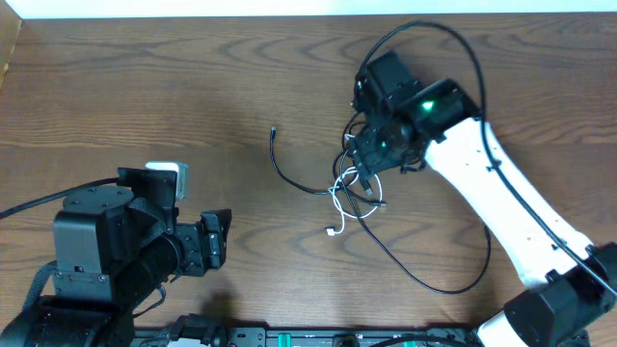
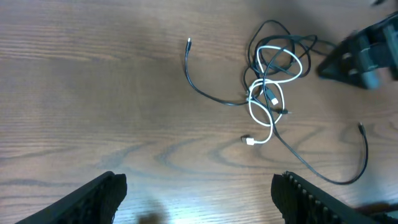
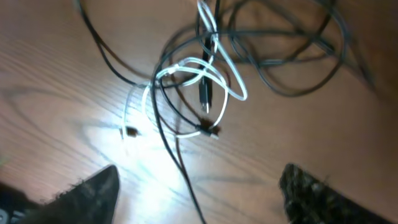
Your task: Untangle cables
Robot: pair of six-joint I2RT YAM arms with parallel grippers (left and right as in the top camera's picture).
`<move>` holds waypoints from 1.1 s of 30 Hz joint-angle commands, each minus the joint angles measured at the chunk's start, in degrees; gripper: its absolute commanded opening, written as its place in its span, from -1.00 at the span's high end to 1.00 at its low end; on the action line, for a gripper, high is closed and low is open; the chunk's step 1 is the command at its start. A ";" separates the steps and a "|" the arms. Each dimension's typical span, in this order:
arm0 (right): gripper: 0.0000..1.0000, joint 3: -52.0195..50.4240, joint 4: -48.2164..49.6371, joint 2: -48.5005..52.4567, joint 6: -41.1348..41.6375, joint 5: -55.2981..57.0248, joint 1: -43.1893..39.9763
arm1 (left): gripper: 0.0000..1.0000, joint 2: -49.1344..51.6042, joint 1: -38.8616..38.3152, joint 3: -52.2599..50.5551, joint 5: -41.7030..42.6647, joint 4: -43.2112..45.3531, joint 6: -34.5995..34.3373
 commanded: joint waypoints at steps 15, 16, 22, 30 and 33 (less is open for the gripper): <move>-0.38 -21.94 27.61 3.52 -0.04 0.39 -0.07 | -0.61 -0.04 0.35 0.48 0.31 -0.39 1.09; -0.39 -22.38 28.68 3.52 -0.04 0.90 -0.11 | -0.61 -0.04 0.35 0.48 0.31 -0.39 1.11; -0.39 -23.43 29.07 3.52 3.98 3.72 -0.20 | -0.61 -0.04 0.35 0.48 0.31 -0.44 1.09; -0.51 -23.43 24.02 3.52 14.67 9.25 -0.24 | -0.61 -0.04 0.35 0.48 0.31 -0.46 1.09; -0.59 -23.45 24.68 3.63 15.41 10.49 -0.24 | -0.61 -0.04 0.35 0.48 0.31 -0.81 1.09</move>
